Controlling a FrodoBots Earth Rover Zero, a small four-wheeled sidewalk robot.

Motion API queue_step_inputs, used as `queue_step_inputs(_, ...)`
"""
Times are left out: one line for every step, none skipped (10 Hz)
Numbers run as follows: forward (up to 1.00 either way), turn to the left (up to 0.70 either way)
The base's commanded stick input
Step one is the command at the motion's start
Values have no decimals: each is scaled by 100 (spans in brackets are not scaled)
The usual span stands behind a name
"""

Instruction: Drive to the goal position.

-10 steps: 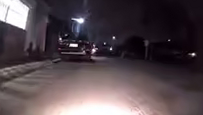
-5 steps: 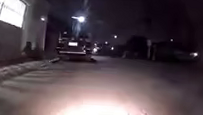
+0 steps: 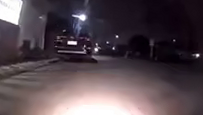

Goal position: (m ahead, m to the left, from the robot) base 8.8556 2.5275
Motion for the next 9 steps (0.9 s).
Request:
queue_step_inputs(70, 2)
queue_step_inputs(70, 2)
queue_step_inputs(70, 1)
queue_step_inputs(70, 0)
queue_step_inputs(70, 0)
queue_step_inputs(70, 2)
queue_step_inputs(70, 2)
queue_step_inputs(70, 2)
queue_step_inputs(70, 2)
